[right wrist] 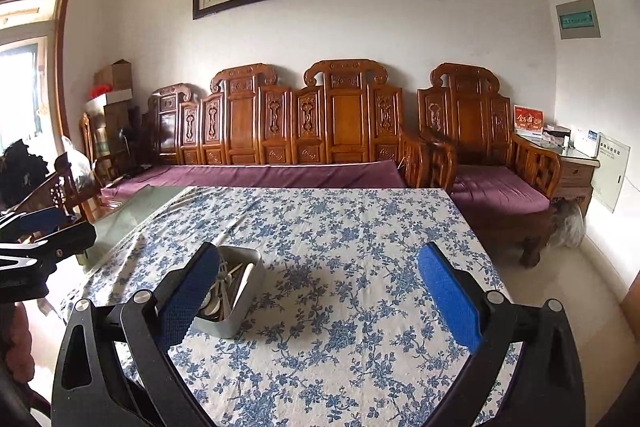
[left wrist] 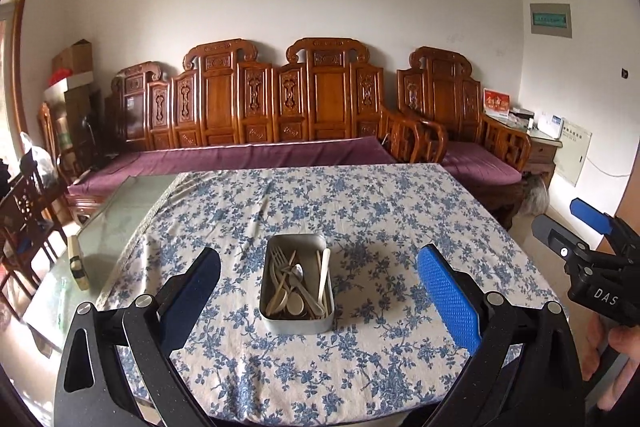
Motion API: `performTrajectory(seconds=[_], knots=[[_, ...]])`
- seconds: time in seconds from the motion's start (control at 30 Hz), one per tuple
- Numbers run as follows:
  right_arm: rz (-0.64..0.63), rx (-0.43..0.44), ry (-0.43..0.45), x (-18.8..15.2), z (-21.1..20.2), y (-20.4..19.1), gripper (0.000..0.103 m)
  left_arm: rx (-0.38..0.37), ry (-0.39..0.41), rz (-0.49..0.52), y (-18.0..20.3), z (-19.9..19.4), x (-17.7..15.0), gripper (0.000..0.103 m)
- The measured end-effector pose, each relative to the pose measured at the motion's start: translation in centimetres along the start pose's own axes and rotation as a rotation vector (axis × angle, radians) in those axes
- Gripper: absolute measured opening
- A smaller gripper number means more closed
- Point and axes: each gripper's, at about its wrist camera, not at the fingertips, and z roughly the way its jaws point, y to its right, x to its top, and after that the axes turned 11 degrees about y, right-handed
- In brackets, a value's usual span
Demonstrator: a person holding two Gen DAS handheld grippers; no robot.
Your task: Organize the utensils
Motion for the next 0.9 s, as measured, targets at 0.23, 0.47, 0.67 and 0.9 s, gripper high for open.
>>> performTrajectory(seconds=[0.23, 0.47, 0.67, 0.9], knots=[[-0.003, 0.0, 0.002, 0.09, -0.32, -0.17, 0.1, 0.004, 0.0, -0.022, -0.39, 0.01, -0.16, 0.095], [-0.003, 0.001, 0.002, 0.24, -0.47, -0.3, 0.1, 0.009, -0.005, -0.026, -0.47, 0.13, -0.37, 0.095], [-0.003, 0.004, 0.003, 0.37, -0.65, -0.51, 0.1, 0.007, -0.005, -0.029, -0.46, 0.1, -0.45, 0.095], [-0.001, 0.004, 0.003, 0.34, -0.57, -0.64, 0.1, 0.007, -0.002, -0.027, -0.43, 0.03, -0.38, 0.095]])
